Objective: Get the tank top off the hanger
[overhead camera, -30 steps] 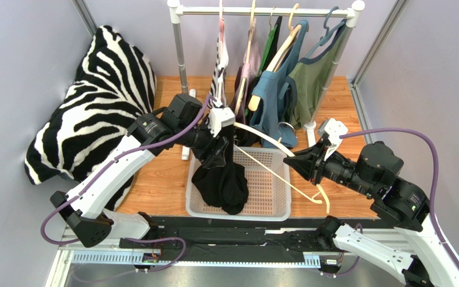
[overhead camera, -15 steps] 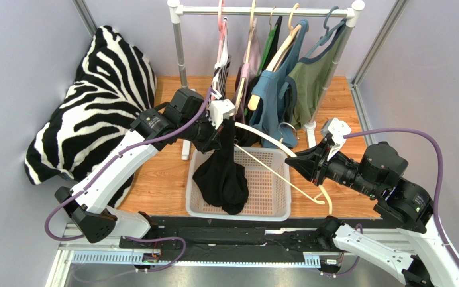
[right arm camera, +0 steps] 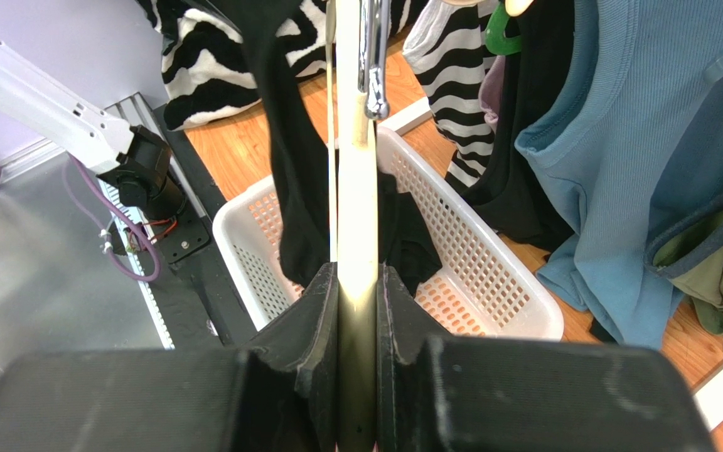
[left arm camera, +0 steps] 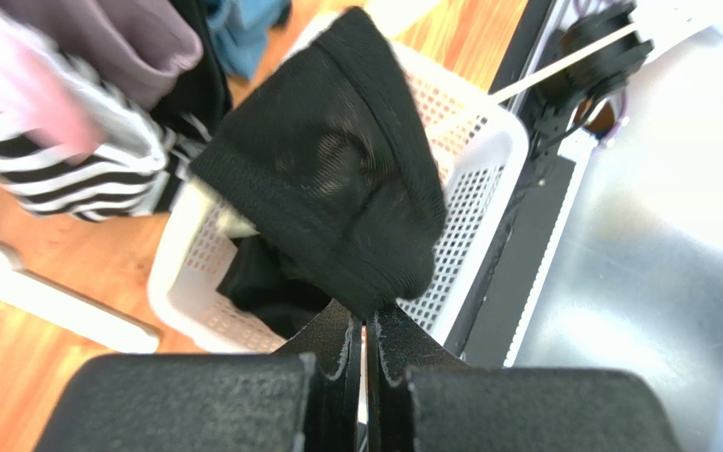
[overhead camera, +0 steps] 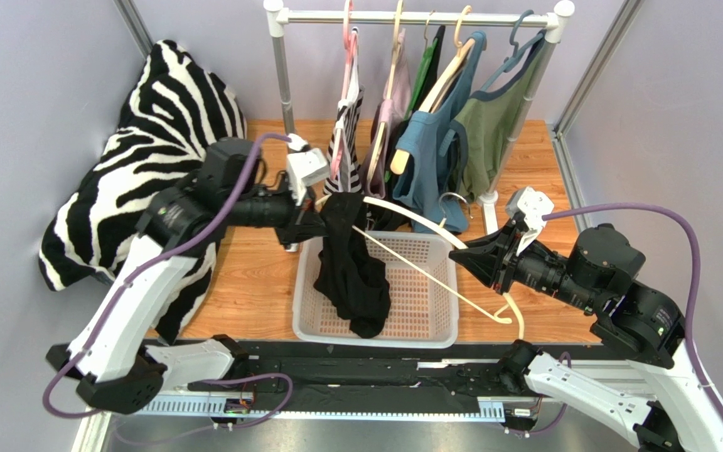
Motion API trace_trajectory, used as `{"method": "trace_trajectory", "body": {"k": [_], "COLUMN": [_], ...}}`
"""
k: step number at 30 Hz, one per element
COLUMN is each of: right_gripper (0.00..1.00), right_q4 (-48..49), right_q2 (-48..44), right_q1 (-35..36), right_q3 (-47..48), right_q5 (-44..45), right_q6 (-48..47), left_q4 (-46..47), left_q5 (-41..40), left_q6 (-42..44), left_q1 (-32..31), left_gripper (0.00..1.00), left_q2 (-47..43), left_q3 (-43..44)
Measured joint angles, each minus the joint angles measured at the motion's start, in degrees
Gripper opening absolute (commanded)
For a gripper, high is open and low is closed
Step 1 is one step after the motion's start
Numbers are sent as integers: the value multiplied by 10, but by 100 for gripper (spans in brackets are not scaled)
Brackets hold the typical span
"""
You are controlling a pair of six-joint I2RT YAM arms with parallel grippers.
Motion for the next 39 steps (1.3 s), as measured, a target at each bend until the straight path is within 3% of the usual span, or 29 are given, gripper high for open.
{"method": "trace_trajectory", "body": {"k": [6,16,25,27,28,29,30,31,39], "right_gripper": [0,0,0,0,0,0,0,0,0], "right_q4": [-30,-109,-107,-97,-91,-83,-76,-70,-44], "right_q2": [0,-37,-101,-109,-111,-111,-111,-111,-81], "right_q1": [0,0,0,0,0,0,0,0,0], "right_q3": [0,35,97,96,93,90,87,84,77], "right_q5": [-9,-26,81,113,124,136,145,153,157], "right_q6": [-4,-22,-42,-44,-45,-47,-49,-50,-60], "left_q4": [-16,-3,0,0,0,-2,-5,-4,-59], "left_q5": [18,-41,23,41,50,57,66,75,71], "left_q6": [8,-3,-3,4,9,16,25,37,106], "left_q1": [43,66,57,46,41,37,31,25,1], "left_gripper": [0,0,0,11,25,60,86,99,99], "left_q2": [-49,-17,23,24,24,24,24,24,30], "left_q3": [34,50,124,136,137,137,133,124,66]}}
